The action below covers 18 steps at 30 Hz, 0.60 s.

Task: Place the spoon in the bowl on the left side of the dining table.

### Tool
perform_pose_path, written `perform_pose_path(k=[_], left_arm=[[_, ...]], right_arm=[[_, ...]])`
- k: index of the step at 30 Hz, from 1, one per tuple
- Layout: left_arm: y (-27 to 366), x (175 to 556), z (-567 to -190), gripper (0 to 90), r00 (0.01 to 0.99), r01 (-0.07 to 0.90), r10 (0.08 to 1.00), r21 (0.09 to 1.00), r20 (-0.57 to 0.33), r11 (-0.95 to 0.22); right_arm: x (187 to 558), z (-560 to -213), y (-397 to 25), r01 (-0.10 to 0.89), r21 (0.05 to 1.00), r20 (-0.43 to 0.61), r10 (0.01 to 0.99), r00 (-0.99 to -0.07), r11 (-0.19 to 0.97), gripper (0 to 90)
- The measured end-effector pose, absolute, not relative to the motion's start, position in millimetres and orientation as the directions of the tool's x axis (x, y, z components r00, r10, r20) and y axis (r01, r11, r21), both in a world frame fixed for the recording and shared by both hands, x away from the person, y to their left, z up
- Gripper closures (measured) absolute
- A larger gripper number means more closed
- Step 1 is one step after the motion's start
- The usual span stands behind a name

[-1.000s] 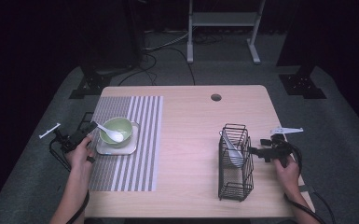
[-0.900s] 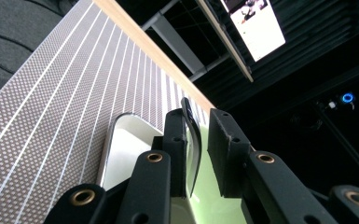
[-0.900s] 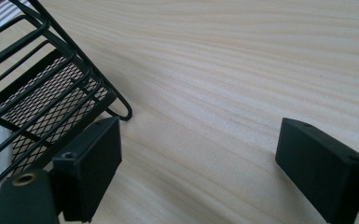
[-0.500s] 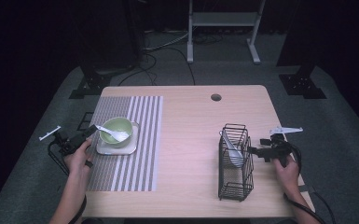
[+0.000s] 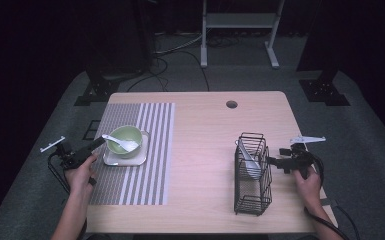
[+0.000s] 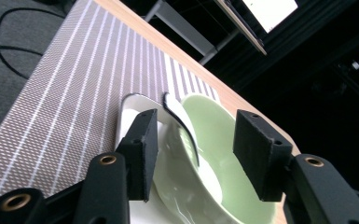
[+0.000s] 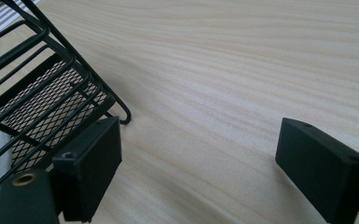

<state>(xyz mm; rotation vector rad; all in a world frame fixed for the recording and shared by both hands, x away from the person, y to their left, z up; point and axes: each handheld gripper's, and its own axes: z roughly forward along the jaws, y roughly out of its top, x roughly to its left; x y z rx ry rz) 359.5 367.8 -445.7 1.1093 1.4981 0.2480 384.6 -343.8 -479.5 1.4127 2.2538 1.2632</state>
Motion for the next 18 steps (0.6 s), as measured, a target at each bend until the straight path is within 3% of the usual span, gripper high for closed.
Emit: perform_pose_path(k=[18], left_arm=[[343, 342, -433, 36.8, 0.242, 0.513, 0.778, 0.757, -0.579, 0.404]], right_arm=[[384, -479, -344, 0.639, 0.749, 0.258, 0.811, -0.525, 0.175, 13.2]])
